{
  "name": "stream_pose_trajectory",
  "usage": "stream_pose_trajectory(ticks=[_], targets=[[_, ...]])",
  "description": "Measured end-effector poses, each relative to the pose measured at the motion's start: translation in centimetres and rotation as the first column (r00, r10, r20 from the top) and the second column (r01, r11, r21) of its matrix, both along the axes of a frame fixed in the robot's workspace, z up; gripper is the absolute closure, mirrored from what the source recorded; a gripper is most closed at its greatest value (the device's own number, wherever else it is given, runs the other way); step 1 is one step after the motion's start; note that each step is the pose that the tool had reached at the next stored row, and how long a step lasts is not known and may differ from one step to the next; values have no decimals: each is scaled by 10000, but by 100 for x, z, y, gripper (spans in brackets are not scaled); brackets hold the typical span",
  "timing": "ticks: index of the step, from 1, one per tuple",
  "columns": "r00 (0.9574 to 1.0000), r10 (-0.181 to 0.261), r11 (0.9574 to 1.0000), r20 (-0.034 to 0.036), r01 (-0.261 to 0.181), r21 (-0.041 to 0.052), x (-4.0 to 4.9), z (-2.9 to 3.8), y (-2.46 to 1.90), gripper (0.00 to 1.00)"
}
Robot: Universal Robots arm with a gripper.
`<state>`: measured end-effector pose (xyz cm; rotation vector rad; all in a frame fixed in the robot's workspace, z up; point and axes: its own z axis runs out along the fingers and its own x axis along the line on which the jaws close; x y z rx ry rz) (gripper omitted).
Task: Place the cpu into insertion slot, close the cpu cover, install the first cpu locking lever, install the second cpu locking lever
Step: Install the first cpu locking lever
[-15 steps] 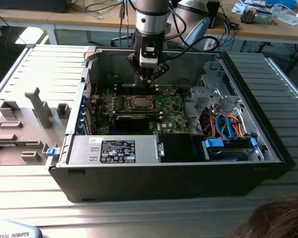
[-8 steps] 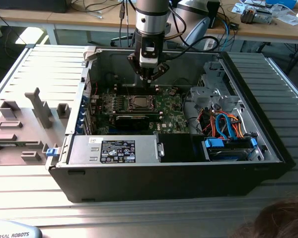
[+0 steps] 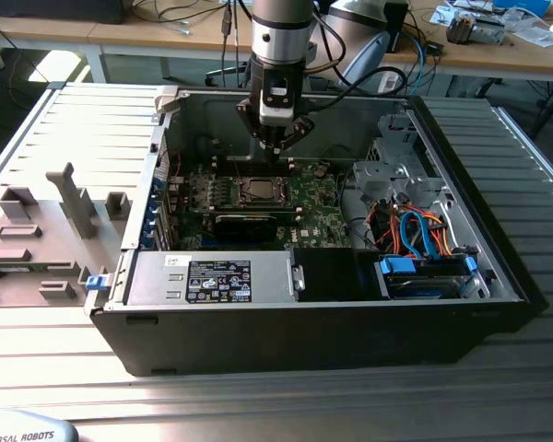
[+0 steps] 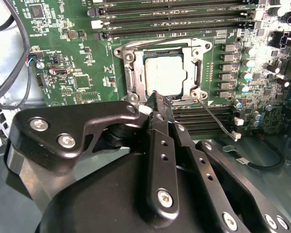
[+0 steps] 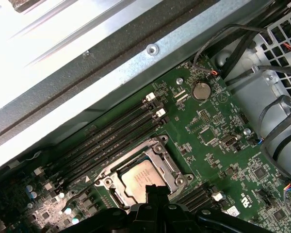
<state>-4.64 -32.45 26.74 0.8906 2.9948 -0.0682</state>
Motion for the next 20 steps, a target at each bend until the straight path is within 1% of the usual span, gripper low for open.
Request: stream_pose_trajectory(ticks=[4,20], targets=[[10000,82,10000,-1,-82,16,0,-1,0,89],[9998,203,9998,-1,-203,15,0,0,0,89]])
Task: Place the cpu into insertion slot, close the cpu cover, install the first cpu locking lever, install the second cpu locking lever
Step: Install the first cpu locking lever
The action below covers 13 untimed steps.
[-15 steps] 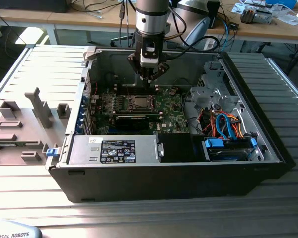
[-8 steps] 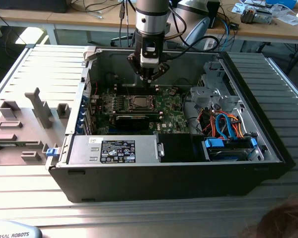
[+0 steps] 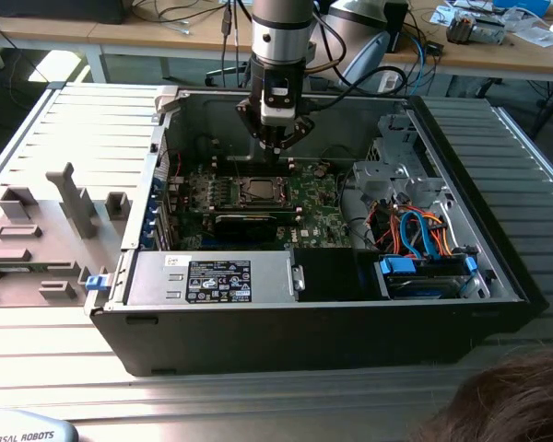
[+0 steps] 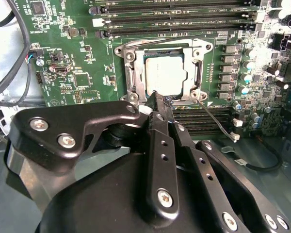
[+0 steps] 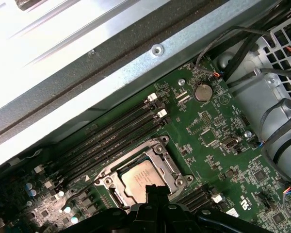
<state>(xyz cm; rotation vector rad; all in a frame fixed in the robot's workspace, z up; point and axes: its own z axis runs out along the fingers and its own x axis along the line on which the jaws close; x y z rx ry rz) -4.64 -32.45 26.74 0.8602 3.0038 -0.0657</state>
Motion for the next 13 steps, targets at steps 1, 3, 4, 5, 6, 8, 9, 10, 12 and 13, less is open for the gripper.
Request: stream_pose_trajectory(ticks=[1,3,4,5,6,8,9,10,12,13], targets=[[10000,5,10000,0,-5,0,0,0,0,89],[10000,17,10000,0,-17,0,0,0,0,89],[10000,23,10000,1,-23,1,0,0,0,89],[10000,30,10000,1,-30,0,0,0,0,89],[10000,36,10000,1,-36,0,0,0,0,89],[10000,51,10000,1,-51,0,0,0,0,89],[10000,57,10000,0,-57,0,0,0,0,89],[10000,66,10000,0,-66,0,0,0,0,89],[10000,80,10000,0,-80,0,0,0,0,89],[10000,87,10000,0,-87,0,0,0,0,89]])
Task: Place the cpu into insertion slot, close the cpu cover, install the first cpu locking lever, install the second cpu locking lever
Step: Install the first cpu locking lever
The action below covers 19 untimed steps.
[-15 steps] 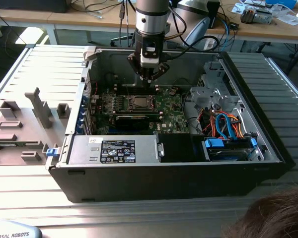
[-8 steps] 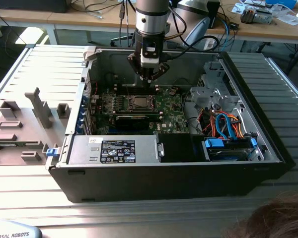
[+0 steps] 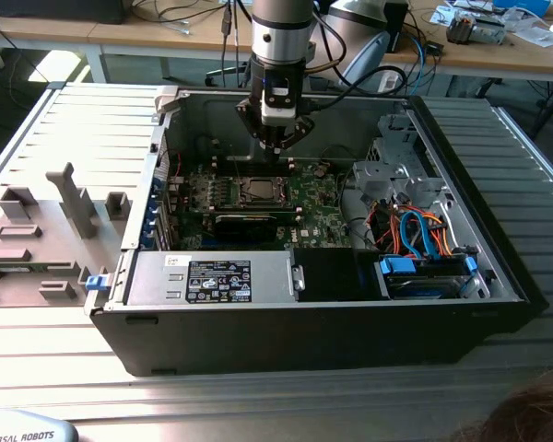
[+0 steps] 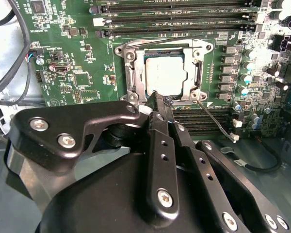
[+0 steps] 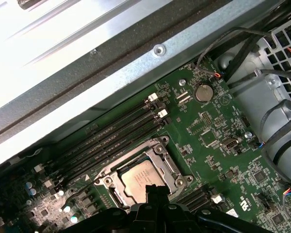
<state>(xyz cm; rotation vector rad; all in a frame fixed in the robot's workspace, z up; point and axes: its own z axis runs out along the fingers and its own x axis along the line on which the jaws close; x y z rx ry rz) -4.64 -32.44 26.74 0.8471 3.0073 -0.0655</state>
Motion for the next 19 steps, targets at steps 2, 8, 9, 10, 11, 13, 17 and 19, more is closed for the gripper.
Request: stream_pose_trajectory(ticks=[2,8,9,10,11,13,17,19], targets=[[10000,12,10000,0,-12,0,0,0,0,89],[10000,60,10000,0,-60,0,0,0,0,89],[10000,67,10000,0,-67,0,0,0,0,89],[10000,74,10000,0,-74,0,0,0,0,89],[10000,81,10000,1,-81,0,0,0,0,89],[10000,99,10000,0,-99,0,0,0,0,89],[9999,143,9999,0,-143,-1,0,0,0,89],[9999,158,9999,0,-158,0,0,0,0,89]])
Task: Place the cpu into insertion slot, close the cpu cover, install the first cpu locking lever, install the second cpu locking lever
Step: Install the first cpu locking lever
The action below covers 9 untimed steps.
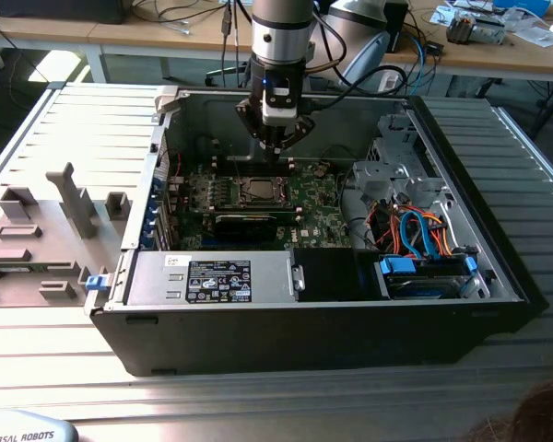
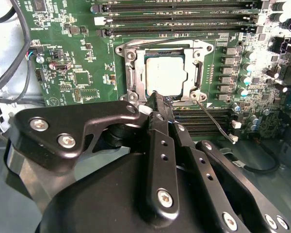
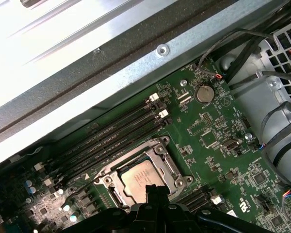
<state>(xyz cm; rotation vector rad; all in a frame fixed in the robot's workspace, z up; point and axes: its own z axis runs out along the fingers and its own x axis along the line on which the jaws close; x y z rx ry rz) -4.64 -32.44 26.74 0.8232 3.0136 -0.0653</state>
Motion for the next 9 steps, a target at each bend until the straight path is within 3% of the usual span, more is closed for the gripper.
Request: stream_pose_trajectory(ticks=[9], targets=[[9999,142,9999,0,-142,0,0,0,0,89]])
